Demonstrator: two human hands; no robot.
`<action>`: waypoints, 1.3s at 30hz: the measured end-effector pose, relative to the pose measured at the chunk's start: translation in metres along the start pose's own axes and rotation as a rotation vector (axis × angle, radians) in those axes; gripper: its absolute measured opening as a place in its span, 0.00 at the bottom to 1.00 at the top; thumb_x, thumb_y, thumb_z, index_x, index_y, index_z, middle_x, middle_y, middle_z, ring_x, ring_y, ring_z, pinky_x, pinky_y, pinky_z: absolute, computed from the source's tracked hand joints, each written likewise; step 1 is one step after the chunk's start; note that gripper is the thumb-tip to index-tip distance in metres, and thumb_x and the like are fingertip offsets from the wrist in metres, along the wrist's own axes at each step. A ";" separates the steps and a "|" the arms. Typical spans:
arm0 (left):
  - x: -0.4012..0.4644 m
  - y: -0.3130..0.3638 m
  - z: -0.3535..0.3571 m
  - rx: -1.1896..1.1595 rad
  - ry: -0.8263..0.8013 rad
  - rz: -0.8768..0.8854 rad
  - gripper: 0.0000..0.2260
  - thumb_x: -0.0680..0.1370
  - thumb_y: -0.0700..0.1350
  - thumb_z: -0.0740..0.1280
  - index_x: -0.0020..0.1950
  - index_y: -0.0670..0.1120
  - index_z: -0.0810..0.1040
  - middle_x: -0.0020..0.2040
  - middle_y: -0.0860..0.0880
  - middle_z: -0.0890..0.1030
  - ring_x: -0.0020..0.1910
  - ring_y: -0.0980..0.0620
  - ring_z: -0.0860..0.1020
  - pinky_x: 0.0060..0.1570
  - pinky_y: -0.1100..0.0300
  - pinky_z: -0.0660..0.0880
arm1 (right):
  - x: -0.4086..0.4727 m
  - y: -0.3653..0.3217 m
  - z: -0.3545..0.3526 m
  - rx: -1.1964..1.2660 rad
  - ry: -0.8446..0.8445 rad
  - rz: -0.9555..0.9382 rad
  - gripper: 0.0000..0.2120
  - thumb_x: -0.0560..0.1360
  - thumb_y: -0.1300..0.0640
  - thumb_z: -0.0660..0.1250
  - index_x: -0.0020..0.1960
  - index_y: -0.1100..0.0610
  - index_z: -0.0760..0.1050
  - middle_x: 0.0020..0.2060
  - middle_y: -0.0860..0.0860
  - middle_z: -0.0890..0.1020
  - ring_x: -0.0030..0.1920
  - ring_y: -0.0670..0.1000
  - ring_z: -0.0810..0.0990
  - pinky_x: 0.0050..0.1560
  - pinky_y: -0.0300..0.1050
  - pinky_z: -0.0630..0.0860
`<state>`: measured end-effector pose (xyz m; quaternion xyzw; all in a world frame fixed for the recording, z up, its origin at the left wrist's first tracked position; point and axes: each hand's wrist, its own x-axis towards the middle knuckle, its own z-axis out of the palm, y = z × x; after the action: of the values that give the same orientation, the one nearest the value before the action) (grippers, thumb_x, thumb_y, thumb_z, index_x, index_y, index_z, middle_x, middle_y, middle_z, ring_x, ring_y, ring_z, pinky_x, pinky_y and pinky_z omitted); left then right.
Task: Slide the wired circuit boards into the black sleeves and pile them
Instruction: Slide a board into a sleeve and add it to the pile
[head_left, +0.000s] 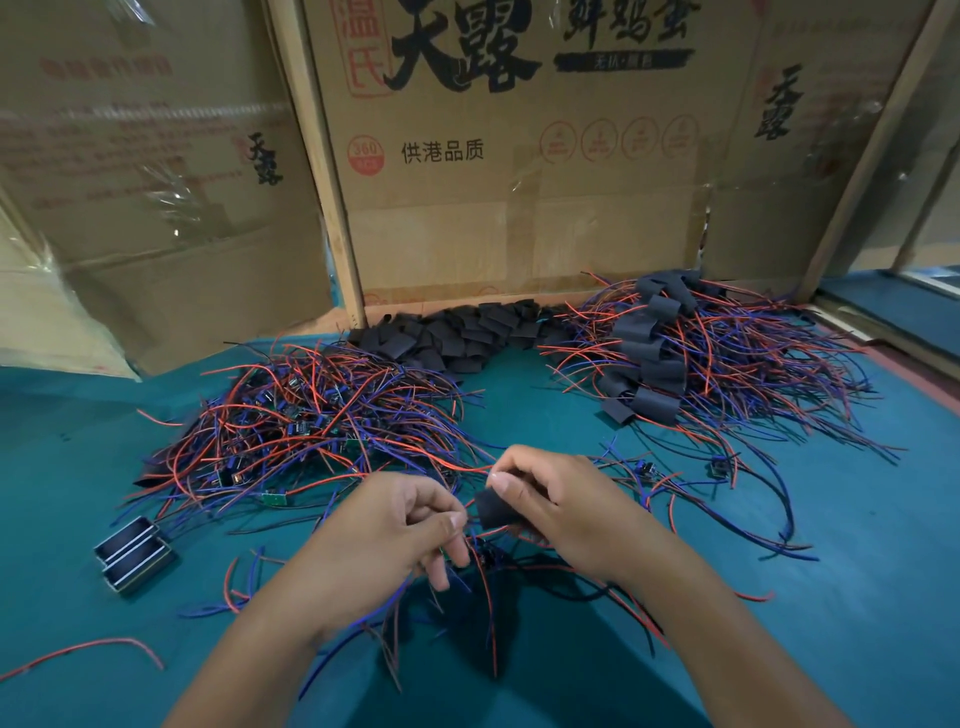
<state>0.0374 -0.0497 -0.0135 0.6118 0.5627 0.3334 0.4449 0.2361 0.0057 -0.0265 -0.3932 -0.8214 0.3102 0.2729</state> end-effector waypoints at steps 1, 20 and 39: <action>0.001 -0.001 0.000 0.007 0.009 -0.013 0.07 0.82 0.36 0.63 0.45 0.39 0.79 0.34 0.46 0.83 0.27 0.52 0.77 0.29 0.65 0.70 | 0.000 0.000 0.000 -0.032 0.005 -0.016 0.06 0.81 0.50 0.61 0.46 0.48 0.72 0.31 0.46 0.78 0.31 0.43 0.73 0.34 0.37 0.68; 0.006 -0.007 -0.004 0.021 0.128 -0.157 0.11 0.80 0.34 0.62 0.38 0.40 0.77 0.27 0.49 0.76 0.21 0.54 0.70 0.26 0.64 0.65 | -0.002 -0.003 -0.005 -0.437 -0.186 -0.219 0.25 0.76 0.44 0.67 0.71 0.45 0.69 0.65 0.42 0.76 0.65 0.44 0.71 0.65 0.43 0.68; 0.017 -0.009 -0.008 -0.564 0.445 -0.234 0.13 0.83 0.47 0.62 0.48 0.39 0.80 0.26 0.48 0.72 0.21 0.52 0.65 0.24 0.64 0.63 | 0.011 -0.024 -0.015 -0.792 0.009 -0.024 0.15 0.82 0.44 0.51 0.62 0.46 0.70 0.55 0.45 0.77 0.55 0.49 0.78 0.49 0.46 0.73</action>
<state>0.0294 -0.0322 -0.0202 0.3096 0.5977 0.5471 0.4977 0.2293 0.0068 0.0031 -0.4598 -0.8808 -0.0356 0.1073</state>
